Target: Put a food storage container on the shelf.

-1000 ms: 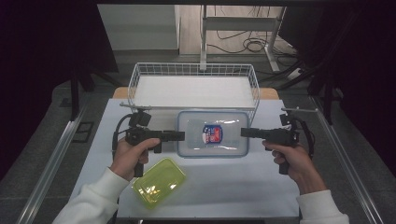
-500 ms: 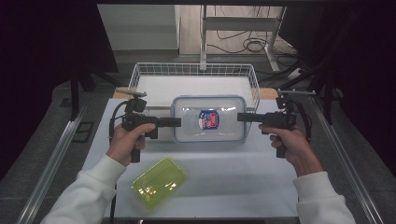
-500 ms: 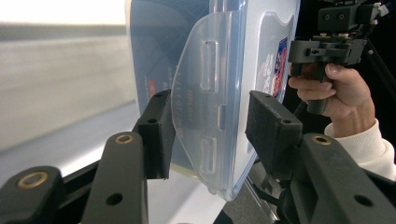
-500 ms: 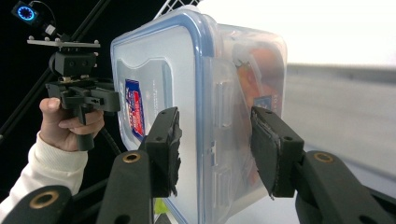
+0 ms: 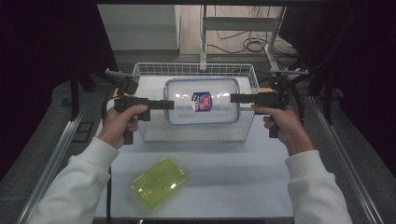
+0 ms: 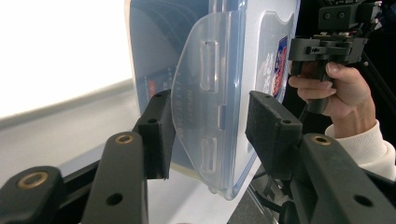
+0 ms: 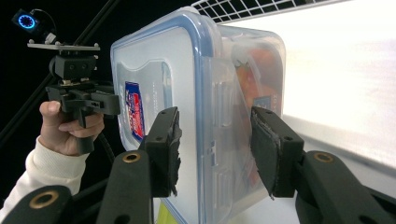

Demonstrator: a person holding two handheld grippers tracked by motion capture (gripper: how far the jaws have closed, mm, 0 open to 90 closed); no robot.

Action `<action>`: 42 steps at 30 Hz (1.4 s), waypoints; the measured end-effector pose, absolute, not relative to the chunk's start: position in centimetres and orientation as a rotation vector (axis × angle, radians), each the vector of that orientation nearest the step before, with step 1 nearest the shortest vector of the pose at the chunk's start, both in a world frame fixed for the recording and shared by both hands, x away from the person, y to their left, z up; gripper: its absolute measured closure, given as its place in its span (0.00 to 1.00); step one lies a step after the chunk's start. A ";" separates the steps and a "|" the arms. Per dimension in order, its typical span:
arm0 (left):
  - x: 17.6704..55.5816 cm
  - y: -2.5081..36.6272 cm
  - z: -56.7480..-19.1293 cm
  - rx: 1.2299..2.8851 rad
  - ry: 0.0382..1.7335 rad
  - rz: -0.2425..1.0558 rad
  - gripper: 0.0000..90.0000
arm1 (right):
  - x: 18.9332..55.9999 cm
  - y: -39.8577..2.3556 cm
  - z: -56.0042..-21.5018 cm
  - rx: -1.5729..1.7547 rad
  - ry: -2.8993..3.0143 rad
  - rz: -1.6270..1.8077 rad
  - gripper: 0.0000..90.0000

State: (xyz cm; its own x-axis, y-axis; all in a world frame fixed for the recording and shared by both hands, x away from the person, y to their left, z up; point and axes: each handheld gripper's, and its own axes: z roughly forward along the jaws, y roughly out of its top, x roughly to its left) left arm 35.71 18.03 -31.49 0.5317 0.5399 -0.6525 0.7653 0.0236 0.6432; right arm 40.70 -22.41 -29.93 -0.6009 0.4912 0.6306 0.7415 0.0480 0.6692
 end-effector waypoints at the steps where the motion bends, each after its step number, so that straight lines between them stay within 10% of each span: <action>1: 35.9 18.2 -31.4 1.647 1.126 -0.251 0.58 | 40.8 -22.3 -29.8 -1.263 -2.093 -1.578 0.60; 42: 43.7 19.7 -31.9 1.589 1.205 -0.289 0.55 | 47.6 -20.1 -30.1 -1.390 -2.044 -1.557 0.57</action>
State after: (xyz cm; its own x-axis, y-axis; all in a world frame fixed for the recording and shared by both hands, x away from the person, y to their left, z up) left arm 43.66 19.67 -31.93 0.4595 0.5445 -0.7016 0.8035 0.0818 0.5897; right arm 47.63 -20.09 -30.06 -0.5285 0.5411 0.6541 0.7744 -0.0084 0.6327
